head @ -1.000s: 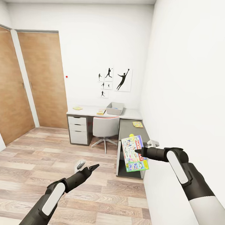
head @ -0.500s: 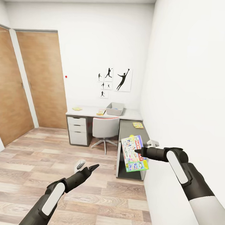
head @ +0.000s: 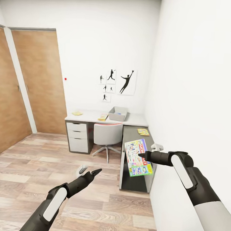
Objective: Put all the toys in the child's room - the three board games (two on the bed and one on the table), the two jigsaw puzzles on the table, and the tennis ball on the table - inside the toy box on the table in the child's room.
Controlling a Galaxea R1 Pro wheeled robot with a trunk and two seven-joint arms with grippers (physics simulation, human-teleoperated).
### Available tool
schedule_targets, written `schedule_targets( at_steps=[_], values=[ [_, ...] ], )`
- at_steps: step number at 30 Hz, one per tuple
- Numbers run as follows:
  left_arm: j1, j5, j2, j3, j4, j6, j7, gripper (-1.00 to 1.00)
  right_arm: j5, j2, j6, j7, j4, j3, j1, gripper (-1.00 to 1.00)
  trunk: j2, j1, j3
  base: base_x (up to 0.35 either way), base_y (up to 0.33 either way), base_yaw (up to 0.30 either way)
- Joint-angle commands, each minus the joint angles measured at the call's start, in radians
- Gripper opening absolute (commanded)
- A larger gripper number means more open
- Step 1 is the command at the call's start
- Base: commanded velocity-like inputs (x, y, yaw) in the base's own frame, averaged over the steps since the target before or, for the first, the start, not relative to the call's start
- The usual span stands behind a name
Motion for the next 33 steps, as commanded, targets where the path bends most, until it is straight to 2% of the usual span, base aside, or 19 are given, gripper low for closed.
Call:
schedule_targets(
  at_steps=[1, 20, 33],
  values=[
    [-0.001, 0.006, 0.0, 0.0, 0.0, 0.006, 0.0, 1.0, 0.008, -0.001, 0.002, 0.01, 0.0, 0.001, -0.001, -1.0, -0.001, 0.001, -0.001, 0.329, 0.0, 0.0],
    [-0.001, 0.006, 0.0, 0.0, 0.0, 0.005, 0.0, 1.0, 0.008, -0.001, 0.004, 0.01, 0.0, -0.001, -0.001, -1.0, -0.001, 0.001, -0.001, 0.332, -0.002, -0.008],
    [-0.001, 0.006, 0.0, 0.0, 0.0, 0.005, 0.0, 1.0, 0.009, -0.001, 0.006, 0.009, -0.019, -0.002, 0.001, -1.0, -0.001, 0.001, -0.001, 0.333, -0.093, -0.058]
  ],
)
